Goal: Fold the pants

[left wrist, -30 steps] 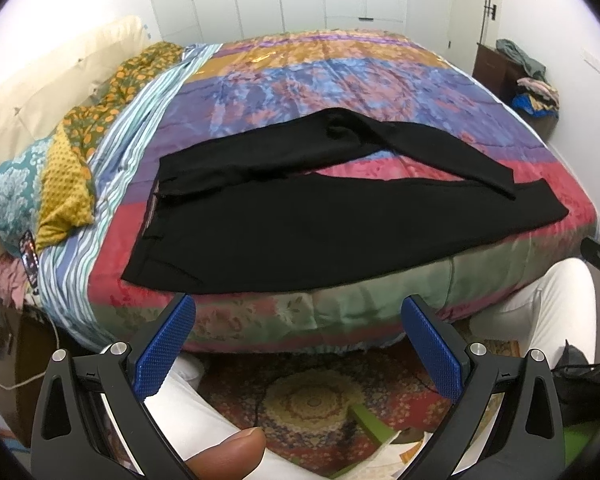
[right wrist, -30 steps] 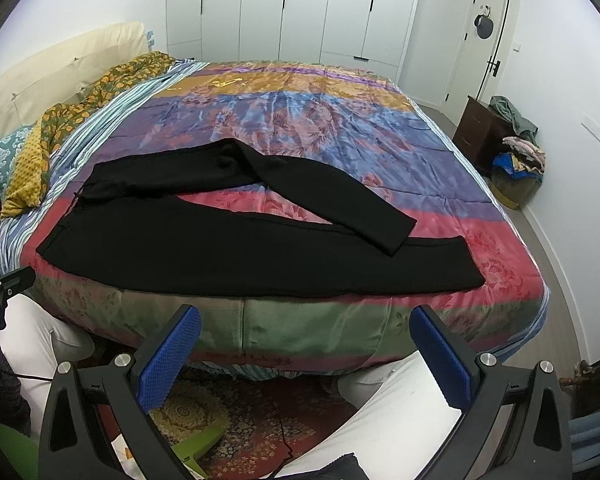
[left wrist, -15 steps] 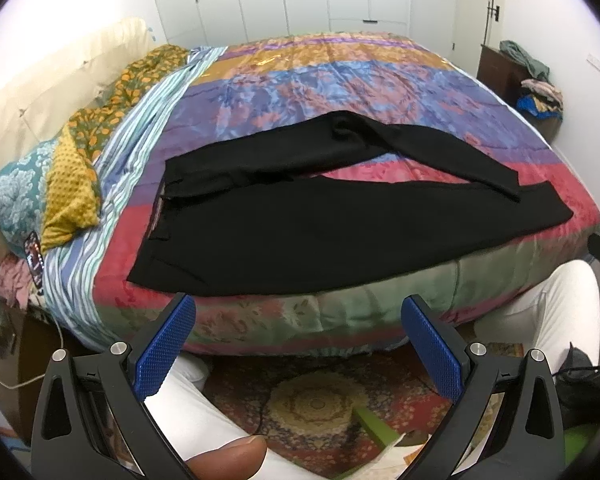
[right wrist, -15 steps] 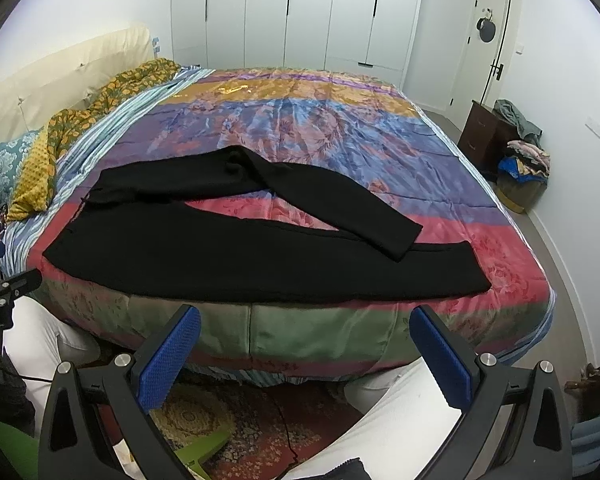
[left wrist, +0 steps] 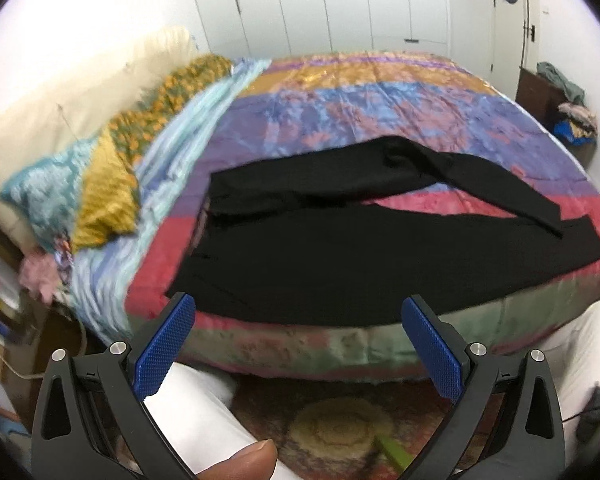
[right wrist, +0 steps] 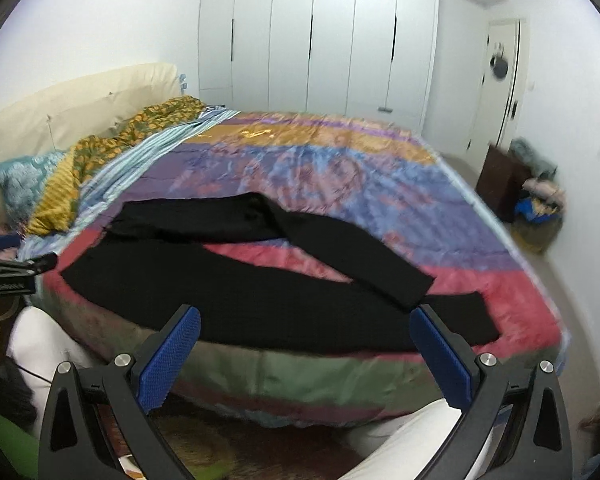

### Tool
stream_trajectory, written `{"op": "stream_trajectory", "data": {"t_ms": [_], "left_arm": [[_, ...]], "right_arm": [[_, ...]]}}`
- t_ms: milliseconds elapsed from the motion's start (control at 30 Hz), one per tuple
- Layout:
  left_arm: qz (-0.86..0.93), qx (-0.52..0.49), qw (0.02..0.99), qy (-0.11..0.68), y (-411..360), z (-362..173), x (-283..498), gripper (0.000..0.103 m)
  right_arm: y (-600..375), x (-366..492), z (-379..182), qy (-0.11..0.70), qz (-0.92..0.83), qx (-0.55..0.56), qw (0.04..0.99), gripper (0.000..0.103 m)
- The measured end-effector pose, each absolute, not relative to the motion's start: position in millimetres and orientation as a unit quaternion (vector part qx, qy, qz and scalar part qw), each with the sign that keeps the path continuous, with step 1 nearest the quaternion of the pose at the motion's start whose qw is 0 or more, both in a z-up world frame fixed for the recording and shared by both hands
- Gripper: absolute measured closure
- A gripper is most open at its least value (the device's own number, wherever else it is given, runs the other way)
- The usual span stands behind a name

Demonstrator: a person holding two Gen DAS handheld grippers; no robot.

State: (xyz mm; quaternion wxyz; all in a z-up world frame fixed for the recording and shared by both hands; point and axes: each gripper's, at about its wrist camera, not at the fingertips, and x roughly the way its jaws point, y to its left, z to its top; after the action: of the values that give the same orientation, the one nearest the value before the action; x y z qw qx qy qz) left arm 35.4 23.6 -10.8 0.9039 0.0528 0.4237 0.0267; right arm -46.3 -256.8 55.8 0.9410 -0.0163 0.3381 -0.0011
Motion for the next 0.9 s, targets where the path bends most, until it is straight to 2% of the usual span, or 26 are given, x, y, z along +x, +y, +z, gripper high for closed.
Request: {"op": "stream_trajectory", "data": {"t_ms": [233,333,367,433,500,767,800,833,867,900], "left_arm": [[0.013,0.006,0.895,0.445,37.1,-17.6,46.1,0.000],[0.008,-0.023,0.887,0.460,38.0,-19.2,54.1,0.001],[0.007,-0.032,0.885,0.465,37.1,-19.6,56.7,0.001],[0.005,-0.045,0.881,0.471,36.2,-20.5,60.9,0.001],[0.003,-0.046,0.878,0.476,32.0,-22.9,63.7,0.001],[0.006,-0.011,0.862,0.507,14.6,-43.5,77.6,0.001],[0.007,-0.009,0.859,0.513,14.1,-46.9,79.8,0.001],[0.009,-0.007,0.855,0.518,13.7,-50.2,82.2,0.001],[0.011,-0.005,0.852,0.523,14.1,-54.2,85.5,0.001],[0.012,-0.004,0.851,0.526,14.1,-56.6,87.2,0.001]], "right_arm": [[-341.2,9.3,41.9,0.334,-0.060,-0.048,0.939,0.000],[-378.1,54.5,8.2,0.385,-0.097,-0.090,0.914,0.001],[-384.1,71.4,-9.1,0.405,-0.083,-0.105,0.905,0.004],[-386.6,94.7,-36.7,0.437,-0.057,-0.134,0.888,0.030],[-386.4,120.6,-68.0,0.468,-0.027,-0.151,0.870,0.043],[-398.3,199.0,-162.4,0.523,-0.003,-0.194,0.830,0.043],[-402.2,205.4,-166.5,0.525,0.003,-0.191,0.829,0.052],[-406.2,210.9,-164.7,0.533,0.013,-0.178,0.827,0.083],[-407.9,215.9,-159.3,0.539,0.016,-0.173,0.824,0.099],[-408.3,223.8,-149.6,0.540,0.017,-0.172,0.823,0.098]]}}
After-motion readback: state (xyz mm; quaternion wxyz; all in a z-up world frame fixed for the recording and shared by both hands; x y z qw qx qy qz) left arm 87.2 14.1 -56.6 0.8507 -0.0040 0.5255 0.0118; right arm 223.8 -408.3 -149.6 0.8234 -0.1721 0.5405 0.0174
